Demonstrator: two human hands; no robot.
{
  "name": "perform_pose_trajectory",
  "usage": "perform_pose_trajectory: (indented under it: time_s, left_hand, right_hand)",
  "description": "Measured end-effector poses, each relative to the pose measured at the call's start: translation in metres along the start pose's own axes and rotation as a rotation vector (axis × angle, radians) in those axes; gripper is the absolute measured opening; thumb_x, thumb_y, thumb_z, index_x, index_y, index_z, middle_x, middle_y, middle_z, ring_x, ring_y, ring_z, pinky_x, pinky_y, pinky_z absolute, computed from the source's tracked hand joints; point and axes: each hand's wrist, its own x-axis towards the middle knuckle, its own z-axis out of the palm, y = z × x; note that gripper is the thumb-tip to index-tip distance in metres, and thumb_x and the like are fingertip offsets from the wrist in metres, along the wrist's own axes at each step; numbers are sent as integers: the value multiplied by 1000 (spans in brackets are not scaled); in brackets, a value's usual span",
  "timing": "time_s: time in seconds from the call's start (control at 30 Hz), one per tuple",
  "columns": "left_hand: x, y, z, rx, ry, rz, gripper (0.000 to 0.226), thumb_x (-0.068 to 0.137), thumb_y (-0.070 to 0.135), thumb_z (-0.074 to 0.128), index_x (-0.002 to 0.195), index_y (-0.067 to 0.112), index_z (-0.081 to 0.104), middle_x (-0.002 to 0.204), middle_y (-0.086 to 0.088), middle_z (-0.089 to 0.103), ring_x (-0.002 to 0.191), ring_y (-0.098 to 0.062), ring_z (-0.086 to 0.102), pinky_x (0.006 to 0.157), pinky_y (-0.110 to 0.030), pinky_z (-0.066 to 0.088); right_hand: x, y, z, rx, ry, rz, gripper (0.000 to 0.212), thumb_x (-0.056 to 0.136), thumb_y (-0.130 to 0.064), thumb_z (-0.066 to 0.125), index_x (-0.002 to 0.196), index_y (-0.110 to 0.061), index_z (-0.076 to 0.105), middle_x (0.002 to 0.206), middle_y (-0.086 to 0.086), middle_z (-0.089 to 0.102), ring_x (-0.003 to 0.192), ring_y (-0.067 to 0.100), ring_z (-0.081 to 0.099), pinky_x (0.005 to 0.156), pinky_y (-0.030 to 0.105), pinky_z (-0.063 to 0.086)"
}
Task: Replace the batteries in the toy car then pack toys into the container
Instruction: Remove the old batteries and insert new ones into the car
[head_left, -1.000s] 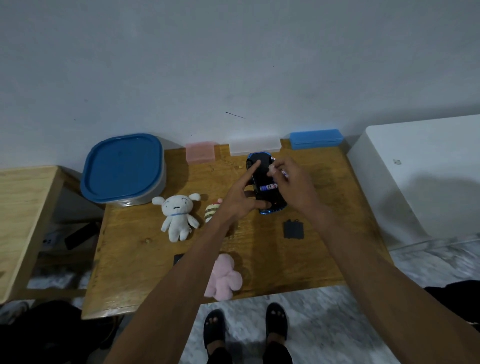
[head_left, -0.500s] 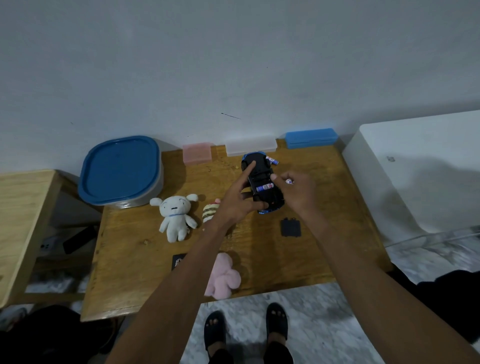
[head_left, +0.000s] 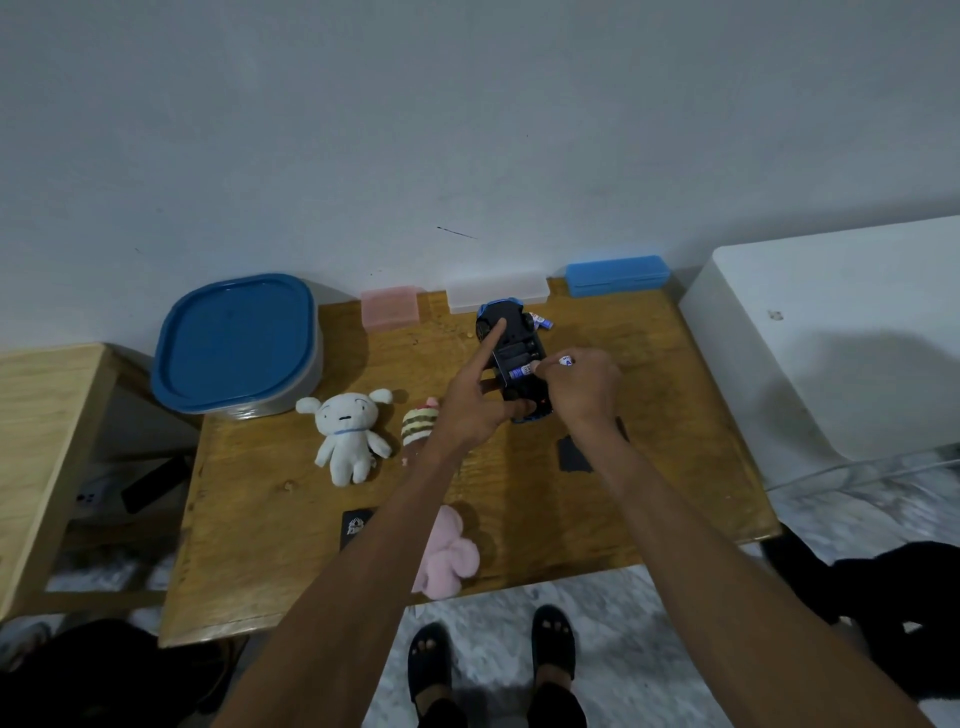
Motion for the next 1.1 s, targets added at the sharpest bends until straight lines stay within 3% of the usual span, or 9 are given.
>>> perform_pose_trajectory:
  time_s: [0.1,0.2,0.43,0.5,0.63,0.8,0.93,1.03,1.1]
  left_hand:
    - [0,1,-3,-19,-4,-27,110,73,-14,79,157,36,28,141,2,50,103,7,62,73,-19,57]
    - [0,-1,-4,-24,-5,-29,109,74,-12,80,156,39,28,145,0,48,103,7,63,73,-19,57]
    - [2,-6,-1,-21,1,-33,108,75,-9,81,156,39,29,144,-1,51,103,13,61,74,-19,57]
    - [1,-6,0,-23,-6,-43,108,74,-9,81,156,39,29,141,1,51,105,2,63,76,-25,60]
    - [2,-7,6,-33,-32,-42,106,74,-12,80,154,40,33,149,0,47,118,-18,62,83,-33,62]
    - [1,-7,4,-9,-52,-99,110,70,-1,87,152,47,32,145,-1,50,118,-23,61,87,-45,61]
    - [2,-14,-1,-12,-109,-156,112,68,-5,86,153,45,31,145,-3,52,124,-28,58,92,-47,59]
    - [-1,-20,-2,-25,-171,-245,112,71,-14,80,155,39,27,142,-5,49,125,-30,58,88,-38,60]
    - [-1,-28,-1,1,-196,-298,113,72,-15,79,156,37,25,144,-9,46,129,-33,55,88,-36,60]
  right_hand:
    - [0,4,4,85,-25,52,11,84,-25,79,86,-15,77,87,3,73,76,17,69,66,37,61]
    - [-2,8,5,162,-28,61,12,83,-27,80,83,-19,72,92,1,72,84,19,70,69,45,63]
    - [-9,6,-1,190,-13,-51,15,87,-24,77,82,-19,64,88,-7,67,83,9,62,67,35,59]
    - [-10,5,1,208,-15,-80,15,87,-24,76,85,-18,63,89,-6,67,84,9,64,66,33,59]
    - [-13,-5,3,233,-5,-110,18,89,-20,75,100,-13,63,83,-17,60,74,-1,60,55,8,47]
    - [2,-8,-2,231,-13,-111,19,101,-19,51,111,-19,68,94,-9,65,90,10,64,78,30,56]
    - [11,0,-13,188,-54,-116,24,104,-22,44,105,-17,68,101,-3,66,84,2,59,67,20,47]
    - [13,14,-17,115,-60,-128,32,105,-35,46,99,-11,68,92,4,68,83,16,63,73,35,53]
    - [13,23,-17,108,-85,-96,32,103,-38,50,99,-10,65,83,7,66,70,14,67,59,32,55]
